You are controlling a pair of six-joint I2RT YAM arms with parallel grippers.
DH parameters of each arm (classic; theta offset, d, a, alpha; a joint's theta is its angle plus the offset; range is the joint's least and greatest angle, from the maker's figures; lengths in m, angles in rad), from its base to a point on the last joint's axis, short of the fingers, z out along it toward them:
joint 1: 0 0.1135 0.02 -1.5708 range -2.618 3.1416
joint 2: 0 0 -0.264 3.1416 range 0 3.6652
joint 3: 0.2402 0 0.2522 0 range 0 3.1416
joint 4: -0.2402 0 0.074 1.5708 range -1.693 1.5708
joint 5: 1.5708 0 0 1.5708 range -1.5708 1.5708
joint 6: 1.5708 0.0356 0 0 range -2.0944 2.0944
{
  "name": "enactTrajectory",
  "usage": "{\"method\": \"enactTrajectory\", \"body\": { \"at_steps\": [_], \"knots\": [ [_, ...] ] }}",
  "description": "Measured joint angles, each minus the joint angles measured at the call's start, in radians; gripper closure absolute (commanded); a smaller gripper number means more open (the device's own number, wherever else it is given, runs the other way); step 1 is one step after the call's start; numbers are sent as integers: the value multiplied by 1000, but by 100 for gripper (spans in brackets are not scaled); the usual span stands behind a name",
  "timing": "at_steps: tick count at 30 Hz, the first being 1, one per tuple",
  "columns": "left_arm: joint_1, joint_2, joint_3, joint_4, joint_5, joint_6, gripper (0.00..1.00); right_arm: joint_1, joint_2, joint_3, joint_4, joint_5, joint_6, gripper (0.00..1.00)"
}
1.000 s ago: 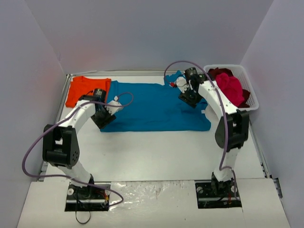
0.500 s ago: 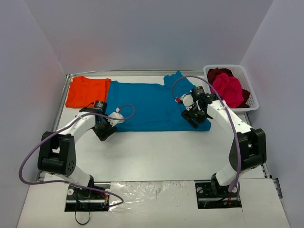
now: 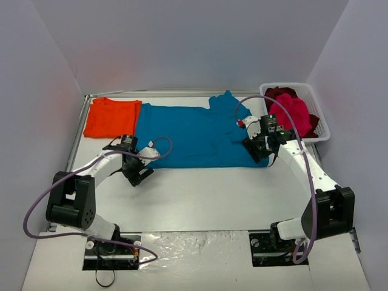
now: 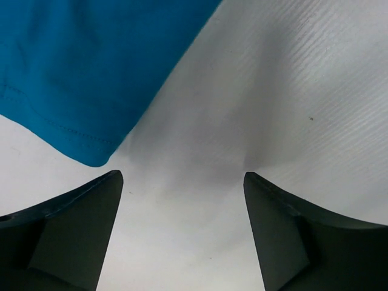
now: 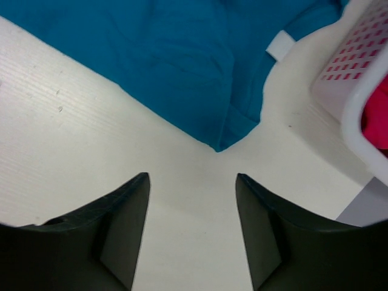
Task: Fold and stack the t-shirts
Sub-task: Fold the flattened tshirt in 1/3 of the way
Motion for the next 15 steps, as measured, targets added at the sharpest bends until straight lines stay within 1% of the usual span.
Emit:
{"method": "enactTrajectory", "body": {
  "at_steps": [2,4,6,8,9,11,13,14,15],
  "knots": [
    [2,-40,-27,19,2,-7,13,-17,-31,0,24,2,3,53],
    [6,-92,-49,31,11,-10,11,-29,-53,11,35,8,5,53],
    [16,-145,-61,39,22,-12,10,-36,-64,27,47,10,6,47],
    [27,-174,-61,53,27,-15,7,-40,-66,38,61,8,15,45],
    [35,-179,-61,63,29,-16,6,-45,-66,38,68,1,21,44],
    [51,-174,-61,71,37,-19,3,-55,-68,37,78,-17,32,42],
    [69,-163,-61,71,48,-23,3,-73,-85,19,108,-26,48,38],
    [78,-159,-61,71,51,-26,3,-83,-103,-2,129,-28,55,32],
    [87,-158,-61,71,54,-27,4,-92,-129,-27,146,-27,66,29]
  ]
}}
